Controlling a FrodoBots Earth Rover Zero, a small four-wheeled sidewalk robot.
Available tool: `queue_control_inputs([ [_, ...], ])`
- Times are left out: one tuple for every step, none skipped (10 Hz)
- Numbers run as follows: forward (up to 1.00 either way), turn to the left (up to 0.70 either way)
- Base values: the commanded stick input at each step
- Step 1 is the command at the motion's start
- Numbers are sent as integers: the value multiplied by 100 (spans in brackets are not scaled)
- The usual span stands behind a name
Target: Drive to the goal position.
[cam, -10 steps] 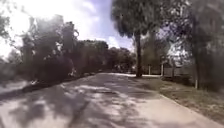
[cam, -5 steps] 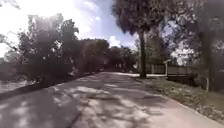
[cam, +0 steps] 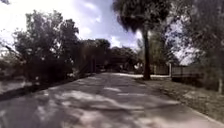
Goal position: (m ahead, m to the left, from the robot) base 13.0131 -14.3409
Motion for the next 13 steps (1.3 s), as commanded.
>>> queue_control_inputs([
  [100, 0],
  [100, 0],
  [100, 0],
  [100, 0],
  [100, 0],
  [100, 0],
  [100, 0],
  [100, 0],
  [100, 0],
  [100, 0],
  [100, 0],
  [100, 0],
  [100, 0],
])
